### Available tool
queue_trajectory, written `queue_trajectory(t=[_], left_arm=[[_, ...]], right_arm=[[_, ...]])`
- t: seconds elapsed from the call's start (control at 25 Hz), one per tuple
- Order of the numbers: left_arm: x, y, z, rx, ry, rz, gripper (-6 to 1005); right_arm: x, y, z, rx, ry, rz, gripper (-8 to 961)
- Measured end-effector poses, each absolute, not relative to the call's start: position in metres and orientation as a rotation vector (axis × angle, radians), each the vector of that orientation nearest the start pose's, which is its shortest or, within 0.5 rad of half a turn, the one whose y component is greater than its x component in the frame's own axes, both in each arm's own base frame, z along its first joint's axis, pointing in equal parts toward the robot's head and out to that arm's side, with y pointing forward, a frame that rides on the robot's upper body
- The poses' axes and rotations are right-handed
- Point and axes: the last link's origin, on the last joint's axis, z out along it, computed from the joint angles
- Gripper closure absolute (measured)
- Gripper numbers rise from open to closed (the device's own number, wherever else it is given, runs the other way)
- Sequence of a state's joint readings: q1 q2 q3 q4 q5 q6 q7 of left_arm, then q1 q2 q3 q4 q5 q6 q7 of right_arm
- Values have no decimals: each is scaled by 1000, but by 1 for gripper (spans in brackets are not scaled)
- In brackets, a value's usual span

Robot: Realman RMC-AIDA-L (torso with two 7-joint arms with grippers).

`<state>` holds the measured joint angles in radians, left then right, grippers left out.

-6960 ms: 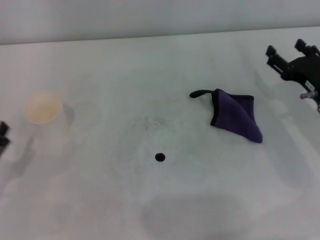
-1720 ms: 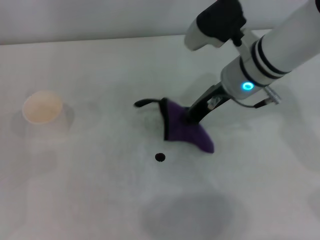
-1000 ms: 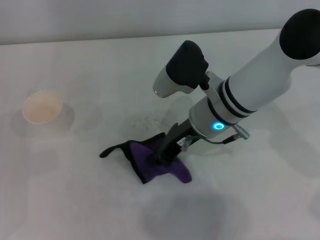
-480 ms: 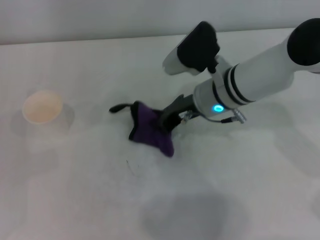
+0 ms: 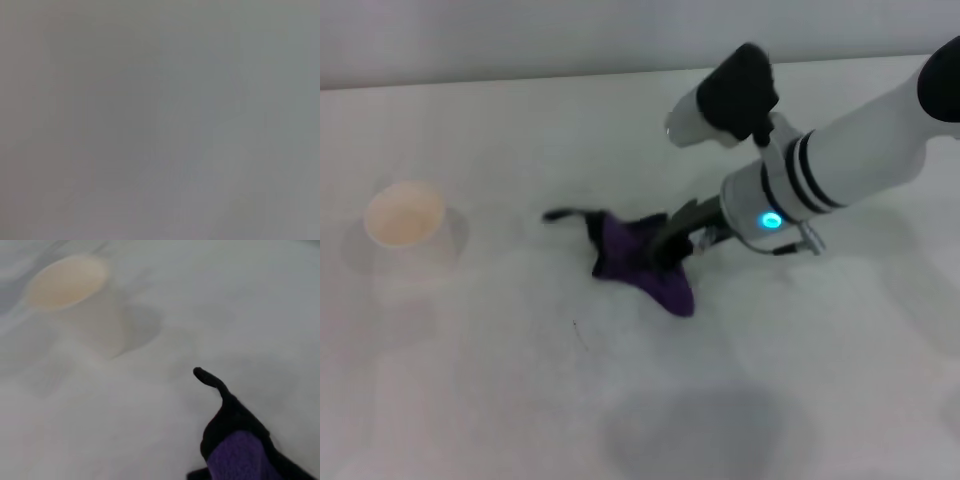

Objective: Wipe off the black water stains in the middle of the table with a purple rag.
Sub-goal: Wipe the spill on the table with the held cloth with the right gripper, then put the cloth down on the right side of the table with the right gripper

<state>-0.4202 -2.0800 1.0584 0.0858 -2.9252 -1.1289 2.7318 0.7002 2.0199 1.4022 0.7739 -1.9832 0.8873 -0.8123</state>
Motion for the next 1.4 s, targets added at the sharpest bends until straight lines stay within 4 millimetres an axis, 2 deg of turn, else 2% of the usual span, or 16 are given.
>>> queue_trajectory(t=[0.08,0.28,0.44,0.76,0.84,0.96,1.08,1.28,1.4], left_arm=[[-374,326,32,-1350,-746,-748,114],[-374,326,33,-1348,-746,-748,114],[-373,326,32,-1351,-745,-749,115],[-372,327,32,-1353,-743,-751,115],[-372,327,32,-1353,-742,-752,115],[-372,328,34,-1349,-739,-755,115],[-370,330,36,-1348,-729,-760,115],[-371,330,36,-1344,-727,-760,115],[-371,329,37,-1342,-726,-759,115]], right_arm=[[192,361,-103,-2804,928,-118,861],[179,345,-110,-2941,916,-86,861],[176,337,-116,-2992,898,-82,861],[179,353,-122,-2861,823,24,861],[184,359,-114,-2814,841,56,861],[196,371,-93,-2739,885,128,861],[218,380,-56,-2666,945,235,862],[251,378,2,-2585,1019,391,861],[261,372,19,-2593,997,394,861]])
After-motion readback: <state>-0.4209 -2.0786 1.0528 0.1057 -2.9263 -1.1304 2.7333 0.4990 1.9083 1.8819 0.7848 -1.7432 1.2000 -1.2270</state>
